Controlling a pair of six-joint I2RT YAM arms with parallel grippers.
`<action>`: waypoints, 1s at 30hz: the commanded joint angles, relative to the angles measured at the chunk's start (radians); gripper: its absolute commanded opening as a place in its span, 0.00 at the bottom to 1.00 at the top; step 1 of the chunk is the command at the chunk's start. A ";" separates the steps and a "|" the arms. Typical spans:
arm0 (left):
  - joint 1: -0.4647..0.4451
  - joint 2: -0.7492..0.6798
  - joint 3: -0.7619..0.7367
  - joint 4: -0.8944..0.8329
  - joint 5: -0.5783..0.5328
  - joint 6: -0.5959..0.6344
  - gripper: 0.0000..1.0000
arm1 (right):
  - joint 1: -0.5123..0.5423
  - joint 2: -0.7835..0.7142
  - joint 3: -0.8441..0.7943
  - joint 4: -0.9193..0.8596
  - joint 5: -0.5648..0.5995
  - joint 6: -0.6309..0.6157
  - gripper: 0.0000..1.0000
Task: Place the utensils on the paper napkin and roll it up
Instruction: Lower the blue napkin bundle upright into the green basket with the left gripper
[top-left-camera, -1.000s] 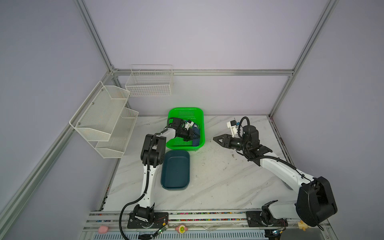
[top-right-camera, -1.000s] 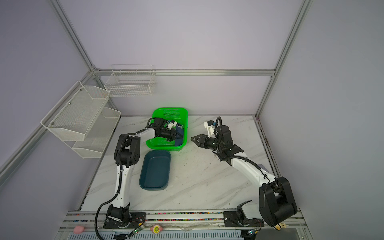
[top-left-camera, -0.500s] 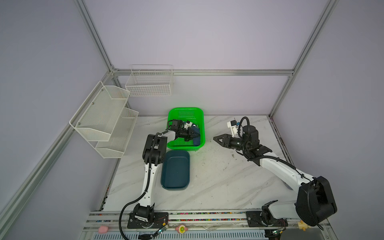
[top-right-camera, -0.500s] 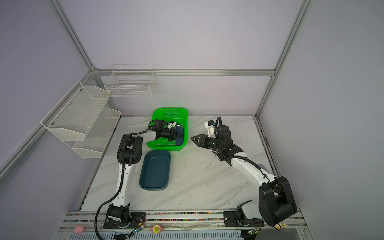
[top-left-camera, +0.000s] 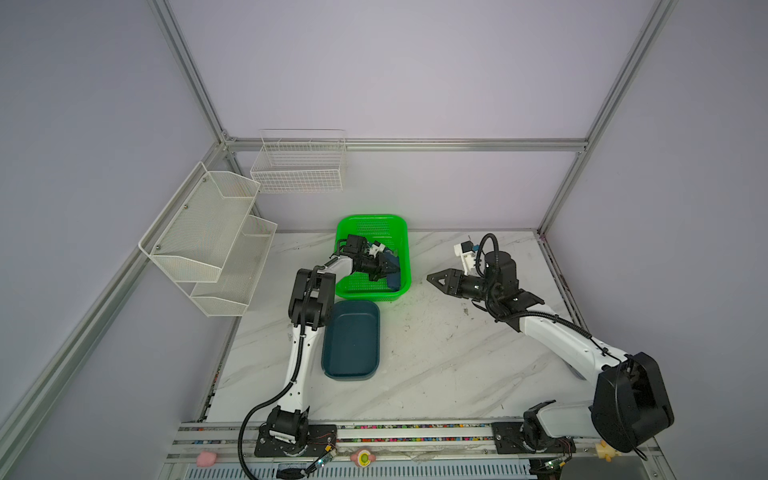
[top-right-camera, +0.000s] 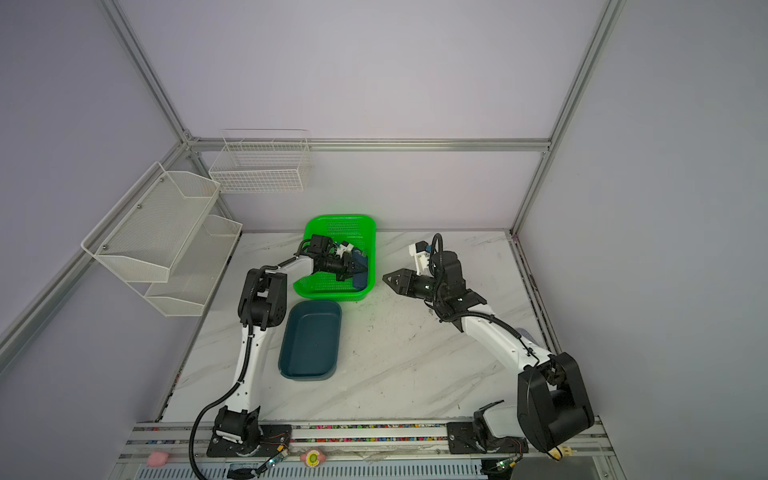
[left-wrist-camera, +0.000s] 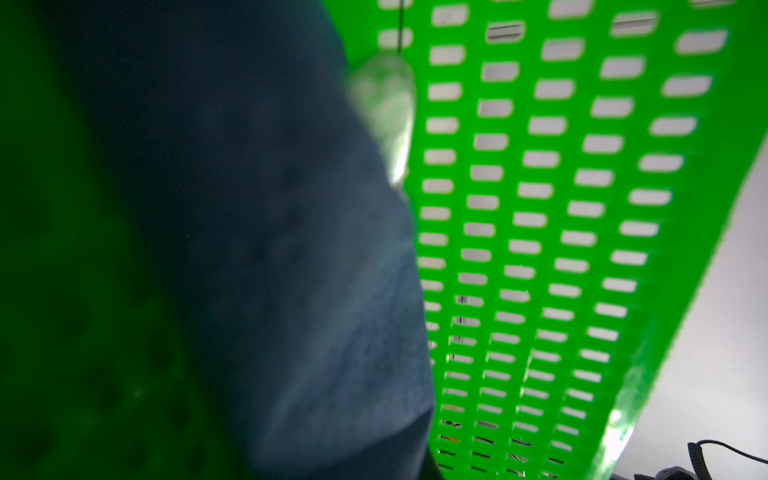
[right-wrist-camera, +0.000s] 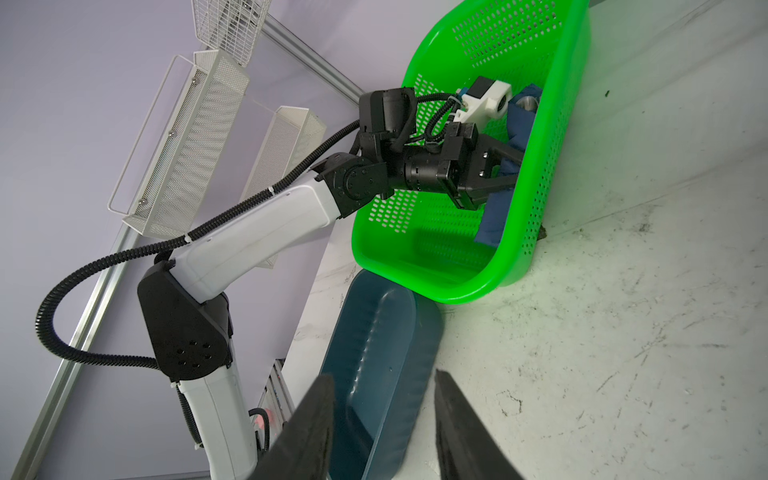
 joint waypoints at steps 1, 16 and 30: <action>-0.010 0.020 0.098 -0.079 0.002 0.049 0.08 | 0.005 0.006 0.001 -0.009 0.014 -0.018 0.42; -0.014 0.031 0.117 -0.153 -0.077 0.053 0.18 | 0.005 -0.024 0.001 -0.025 0.031 -0.013 0.42; -0.015 -0.028 0.140 -0.325 -0.273 0.171 0.47 | 0.005 -0.086 0.013 -0.075 0.045 -0.037 0.43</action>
